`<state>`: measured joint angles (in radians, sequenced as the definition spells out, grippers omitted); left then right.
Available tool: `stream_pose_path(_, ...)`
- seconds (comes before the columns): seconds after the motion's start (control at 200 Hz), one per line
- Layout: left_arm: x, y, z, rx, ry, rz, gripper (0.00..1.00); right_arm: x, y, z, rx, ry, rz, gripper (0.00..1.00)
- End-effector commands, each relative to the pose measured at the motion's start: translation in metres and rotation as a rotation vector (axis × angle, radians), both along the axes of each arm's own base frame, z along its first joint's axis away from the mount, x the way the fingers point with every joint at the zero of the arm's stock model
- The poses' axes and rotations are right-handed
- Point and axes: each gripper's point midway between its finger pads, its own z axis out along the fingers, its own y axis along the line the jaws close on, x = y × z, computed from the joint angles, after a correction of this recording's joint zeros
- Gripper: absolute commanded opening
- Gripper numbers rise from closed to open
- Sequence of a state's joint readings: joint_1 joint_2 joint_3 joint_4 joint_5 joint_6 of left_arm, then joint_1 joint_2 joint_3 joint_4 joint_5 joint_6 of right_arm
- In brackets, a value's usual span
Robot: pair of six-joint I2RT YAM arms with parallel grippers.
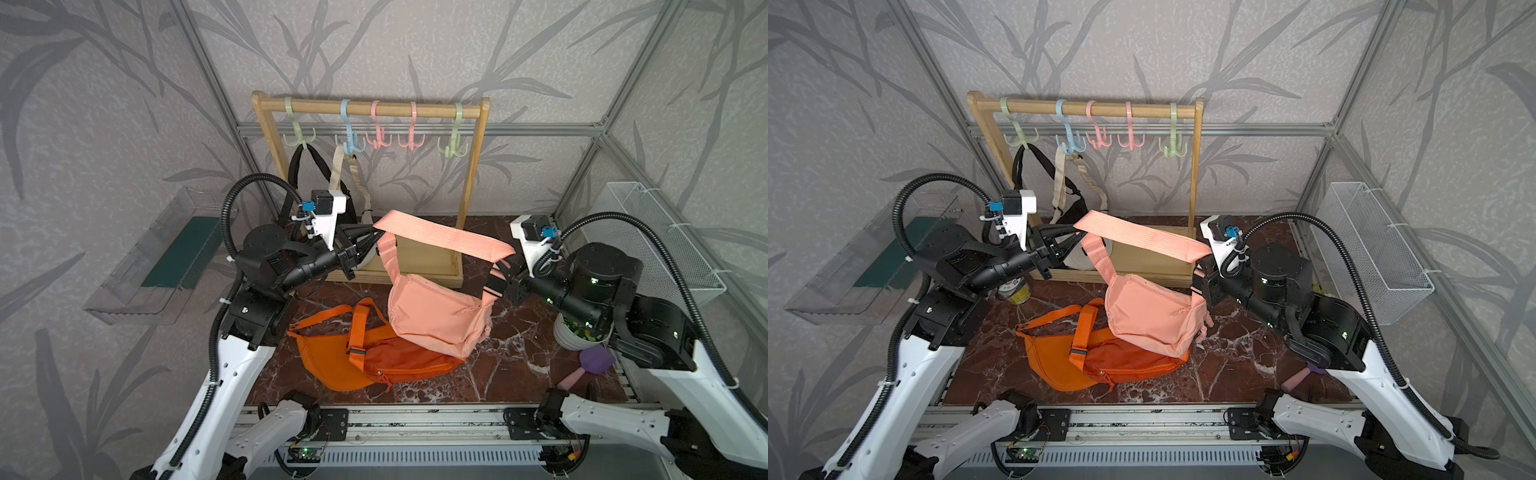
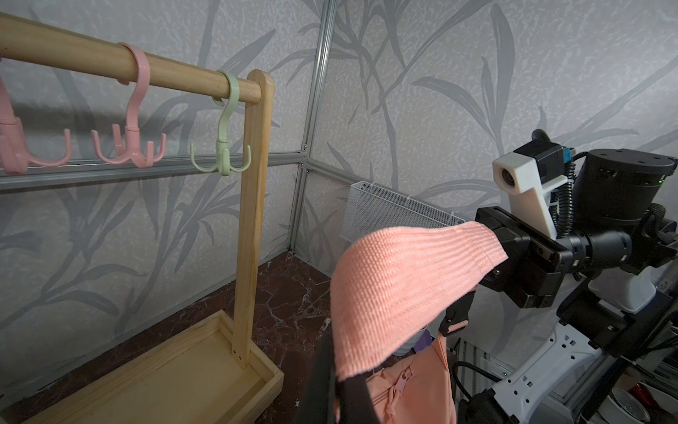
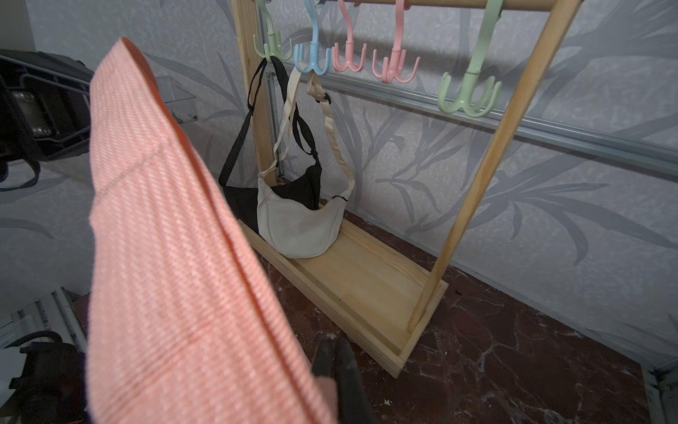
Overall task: Take the bag off the hook
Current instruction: Place the bag inside the bag.
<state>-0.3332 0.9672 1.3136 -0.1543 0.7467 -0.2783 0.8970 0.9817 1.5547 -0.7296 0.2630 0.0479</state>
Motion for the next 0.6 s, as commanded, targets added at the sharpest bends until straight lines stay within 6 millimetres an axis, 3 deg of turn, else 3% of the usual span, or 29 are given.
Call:
stream_pose_path(0.0,-0.012,-0.003,0.016,-0.004,-0.098,-0.048,0.00,-0.006,-0.025,0.018,-0.017,-0.053,-0.059,0.00)
stream_pose_path(0.3,-0.014,-0.013,0.011,-0.028,-0.085,-0.101,0.00,-0.022,-0.046,0.027,0.002,-0.059,-0.062,0.00)
stream_pose_path(0.6,-0.016,-0.033,-0.013,-0.024,-0.007,-0.144,0.00,-0.018,-0.055,-0.007,-0.076,0.009,-0.119,0.00)
